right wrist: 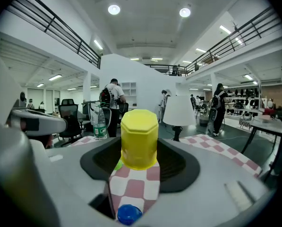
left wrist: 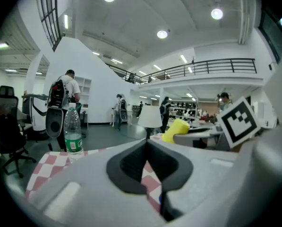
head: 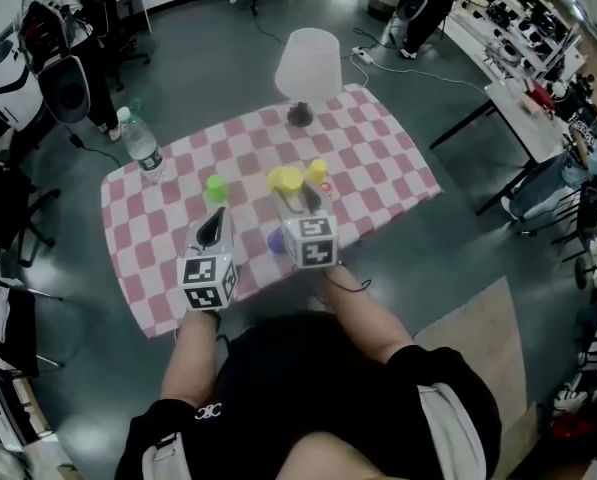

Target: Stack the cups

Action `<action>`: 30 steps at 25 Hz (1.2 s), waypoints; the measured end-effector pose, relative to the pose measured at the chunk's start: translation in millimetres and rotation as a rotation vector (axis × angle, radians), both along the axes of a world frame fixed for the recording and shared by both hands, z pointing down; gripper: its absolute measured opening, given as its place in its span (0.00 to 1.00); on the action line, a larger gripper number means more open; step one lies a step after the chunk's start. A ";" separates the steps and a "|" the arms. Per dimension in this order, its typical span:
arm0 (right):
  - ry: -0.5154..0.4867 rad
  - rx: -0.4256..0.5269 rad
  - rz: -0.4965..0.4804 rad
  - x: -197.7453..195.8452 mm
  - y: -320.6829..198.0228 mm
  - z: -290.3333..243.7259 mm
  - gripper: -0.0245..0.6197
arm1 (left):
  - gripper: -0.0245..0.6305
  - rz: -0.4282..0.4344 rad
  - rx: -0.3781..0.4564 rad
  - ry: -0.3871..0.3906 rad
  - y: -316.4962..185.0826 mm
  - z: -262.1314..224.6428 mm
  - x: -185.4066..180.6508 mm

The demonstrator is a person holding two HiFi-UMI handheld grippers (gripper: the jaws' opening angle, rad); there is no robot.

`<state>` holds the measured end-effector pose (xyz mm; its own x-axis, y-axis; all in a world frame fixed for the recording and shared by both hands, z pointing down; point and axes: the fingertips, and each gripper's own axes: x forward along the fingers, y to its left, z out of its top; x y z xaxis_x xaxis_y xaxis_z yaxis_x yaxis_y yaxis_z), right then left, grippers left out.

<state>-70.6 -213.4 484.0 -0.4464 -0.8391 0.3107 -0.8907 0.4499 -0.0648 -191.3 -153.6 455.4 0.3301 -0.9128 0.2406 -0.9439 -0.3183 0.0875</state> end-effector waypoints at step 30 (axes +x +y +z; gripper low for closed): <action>0.008 -0.152 0.130 167.4 -12.9 82.8 0.40 | 0.04 0.105 -0.089 -0.055 -34.8 25.3 141.2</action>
<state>96.9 -226.4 566.8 -0.3343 -0.8328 0.4412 -0.9415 0.3167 -0.1154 -50.1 -188.4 480.6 0.4065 -0.8484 0.3390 -0.9101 -0.4086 0.0689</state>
